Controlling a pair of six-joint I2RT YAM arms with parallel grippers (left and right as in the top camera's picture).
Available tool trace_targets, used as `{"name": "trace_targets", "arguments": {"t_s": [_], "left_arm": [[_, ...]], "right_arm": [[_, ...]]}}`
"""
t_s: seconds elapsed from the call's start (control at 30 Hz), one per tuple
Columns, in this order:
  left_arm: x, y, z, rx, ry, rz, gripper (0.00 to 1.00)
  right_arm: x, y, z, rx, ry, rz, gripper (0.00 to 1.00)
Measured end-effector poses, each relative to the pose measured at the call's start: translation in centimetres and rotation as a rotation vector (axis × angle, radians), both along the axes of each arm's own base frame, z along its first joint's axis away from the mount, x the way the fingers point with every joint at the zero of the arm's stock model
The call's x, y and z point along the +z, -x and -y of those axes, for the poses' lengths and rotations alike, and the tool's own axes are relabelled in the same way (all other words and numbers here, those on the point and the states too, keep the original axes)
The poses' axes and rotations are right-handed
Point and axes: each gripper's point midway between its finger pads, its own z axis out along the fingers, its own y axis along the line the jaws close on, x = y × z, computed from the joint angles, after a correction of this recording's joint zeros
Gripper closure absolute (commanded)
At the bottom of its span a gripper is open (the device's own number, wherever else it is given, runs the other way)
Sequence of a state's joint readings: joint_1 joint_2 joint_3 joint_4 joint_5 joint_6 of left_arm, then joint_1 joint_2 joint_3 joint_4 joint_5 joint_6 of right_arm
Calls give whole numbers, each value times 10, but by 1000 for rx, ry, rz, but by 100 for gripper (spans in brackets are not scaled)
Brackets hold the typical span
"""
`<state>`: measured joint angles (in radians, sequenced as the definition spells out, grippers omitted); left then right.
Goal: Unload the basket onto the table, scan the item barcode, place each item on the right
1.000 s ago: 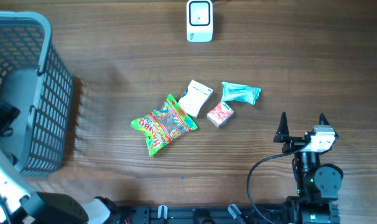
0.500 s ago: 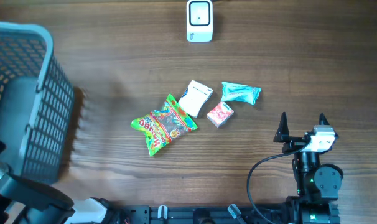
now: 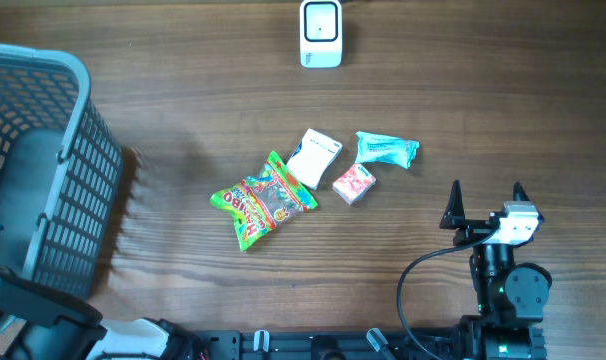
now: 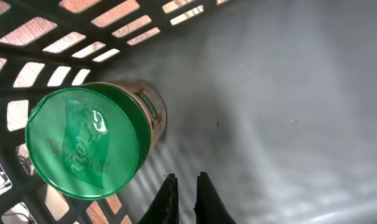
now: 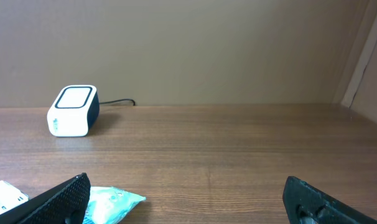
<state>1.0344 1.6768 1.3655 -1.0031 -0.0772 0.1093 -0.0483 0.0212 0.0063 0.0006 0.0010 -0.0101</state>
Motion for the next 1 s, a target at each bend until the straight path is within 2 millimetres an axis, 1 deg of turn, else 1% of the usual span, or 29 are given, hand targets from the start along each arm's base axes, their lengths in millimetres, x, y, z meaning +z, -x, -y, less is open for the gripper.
{"name": "trace_targets", "arguments": {"t_s": [0.03,0.1,0.23,0.3,0.33,0.43,0.5,0.53,0.6,0.7,0.83,1.0], "left_arm": [[0,1,0,19,-2,-4,96],[2,13,-7,106,-38,-48,96],[13,56,-21,350,-177,-218,96],[20,69,-27,412,-243,-270,96],[23,72,-31,432,-270,-279,96],[27,73,-37,458,-308,-279,96],[26,73,-40,464,-317,-284,96],[23,73,-40,462,-312,-291,96],[11,73,-42,456,-291,-319,96],[1,73,-42,450,-271,-337,96],[-2,73,-42,497,-274,-320,96],[-10,54,-40,508,-217,-205,96]], "right_arm": [[0,0,0,0,0,0,0],[0,0,0,0,0,0,0],[0,0,0,0,0,0,0],[0,0,0,0,0,0,0],[0,0,0,0,0,0,0],[0,0,0,0,0,0,0],[0,0,0,0,0,0,0],[0,0,0,0,0,0,0],[0,0,0,0,0,0,0],[0,0,0,0,0,0,0],[0,0,0,0,0,0,0],[0,0,0,0,0,0,0]]}}
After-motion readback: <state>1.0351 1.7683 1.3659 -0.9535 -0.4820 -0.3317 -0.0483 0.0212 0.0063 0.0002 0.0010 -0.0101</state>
